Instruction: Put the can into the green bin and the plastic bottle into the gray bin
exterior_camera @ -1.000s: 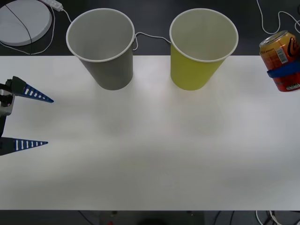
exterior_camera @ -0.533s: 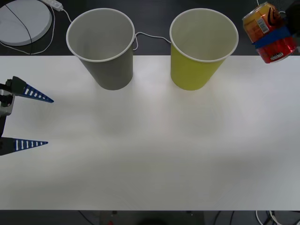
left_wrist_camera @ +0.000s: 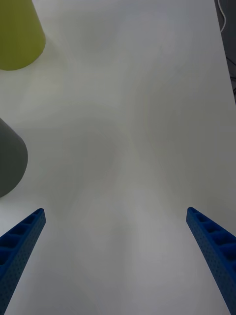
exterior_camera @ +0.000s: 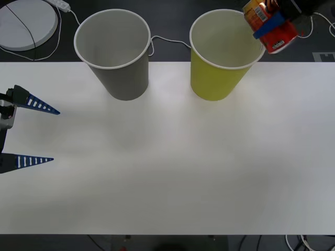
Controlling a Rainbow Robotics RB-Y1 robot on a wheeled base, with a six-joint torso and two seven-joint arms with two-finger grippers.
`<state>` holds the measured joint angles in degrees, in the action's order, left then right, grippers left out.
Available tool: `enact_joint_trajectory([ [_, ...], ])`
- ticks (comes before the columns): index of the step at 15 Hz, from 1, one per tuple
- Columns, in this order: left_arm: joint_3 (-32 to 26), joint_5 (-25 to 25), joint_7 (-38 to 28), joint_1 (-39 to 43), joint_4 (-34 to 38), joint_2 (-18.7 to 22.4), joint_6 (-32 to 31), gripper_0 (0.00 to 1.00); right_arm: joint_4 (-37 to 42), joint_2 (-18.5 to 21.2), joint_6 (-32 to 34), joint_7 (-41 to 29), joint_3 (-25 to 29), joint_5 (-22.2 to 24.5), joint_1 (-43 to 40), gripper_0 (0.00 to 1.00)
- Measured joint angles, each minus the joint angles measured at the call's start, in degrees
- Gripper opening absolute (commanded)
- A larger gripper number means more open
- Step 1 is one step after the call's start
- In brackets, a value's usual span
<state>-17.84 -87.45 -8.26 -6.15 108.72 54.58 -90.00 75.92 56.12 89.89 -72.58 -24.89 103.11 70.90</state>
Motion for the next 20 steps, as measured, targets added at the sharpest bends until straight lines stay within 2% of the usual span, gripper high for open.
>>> enact_joint_trajectory([
  [3,0.0,0.0,0.0,0.0,0.0,0.0,0.0,1.00,-8.1,-4.7,-0.6,1.7,-3.5,1.8,5.7,0.00],
  [6,0.0,0.0,0.0,0.0,0.0,0.0,0.0,1.00,-13.4,-9.3,-0.8,3.4,-3.8,6.6,9.1,0.00],
  [9,0.0,0.0,0.0,0.0,0.0,0.0,0.0,1.00,-16.5,-11.8,-1.5,4.3,-3.8,8.4,10.6,0.00],
  [10,0.0,0.0,0.0,0.0,0.0,0.0,0.0,1.00,-16.8,-12.1,-1.5,4.6,-3.8,8.7,10.8,0.05],
  [11,0.0,0.0,0.0,0.0,0.0,0.0,0.0,1.00,-16.9,-12.3,-1.5,4.9,-3.8,8.9,10.9,0.22],
  [13,0.0,0.0,0.0,0.0,0.0,0.0,0.0,1.00,-16.9,-12.4,-1.6,6.4,-3.8,9.1,10.9,1.00],
  [18,0.0,0.0,0.0,0.0,0.0,0.0,0.0,1.00,-16.9,-12.1,-1.3,8.0,-3.8,8.6,10.9,1.00],
  [20,0.0,0.0,0.0,0.0,0.0,0.0,0.0,1.00,-16.9,-10.8,-0.3,8.6,-3.8,6.4,10.9,1.00],
])
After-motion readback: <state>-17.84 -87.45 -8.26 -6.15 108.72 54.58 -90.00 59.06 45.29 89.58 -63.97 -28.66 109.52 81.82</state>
